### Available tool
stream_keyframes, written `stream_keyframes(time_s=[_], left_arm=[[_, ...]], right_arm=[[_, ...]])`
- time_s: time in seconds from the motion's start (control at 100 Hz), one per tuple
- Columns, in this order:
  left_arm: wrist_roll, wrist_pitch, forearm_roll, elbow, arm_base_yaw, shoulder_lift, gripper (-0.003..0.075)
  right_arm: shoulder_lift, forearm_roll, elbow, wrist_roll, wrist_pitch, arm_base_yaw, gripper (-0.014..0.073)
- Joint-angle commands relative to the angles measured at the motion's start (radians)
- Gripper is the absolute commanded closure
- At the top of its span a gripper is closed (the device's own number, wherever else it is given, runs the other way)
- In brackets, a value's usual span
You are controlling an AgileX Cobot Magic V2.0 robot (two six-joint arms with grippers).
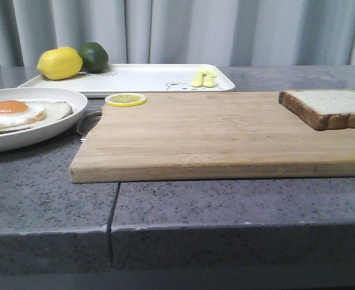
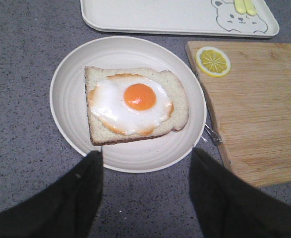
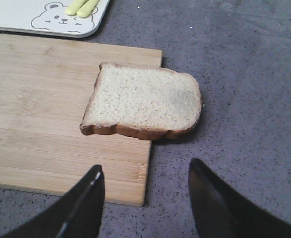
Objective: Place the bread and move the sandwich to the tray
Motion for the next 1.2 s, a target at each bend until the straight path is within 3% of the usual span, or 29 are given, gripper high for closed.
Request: stream_keyframes(time_s=[0.0, 0.94, 1.19], left_arm=[[0.003, -0.051, -0.029, -0.034, 0.002, 0.0, 0.0278], [0.003, -0.051, -0.029, -0.034, 0.002, 0.001, 0.0281], [0.003, -0.051, -0.029, -0.034, 0.002, 0.001, 0.0281]], right_arm=[[0.009, 0.007, -0.033, 0.004, -0.063, -0.004, 0.0156], [0.009, 0.006, -0.033, 0.004, -0.133, -0.004, 0.0156], [0.018, 0.154, -0.033, -0.09, -0.173, -0.09, 0.0156]])
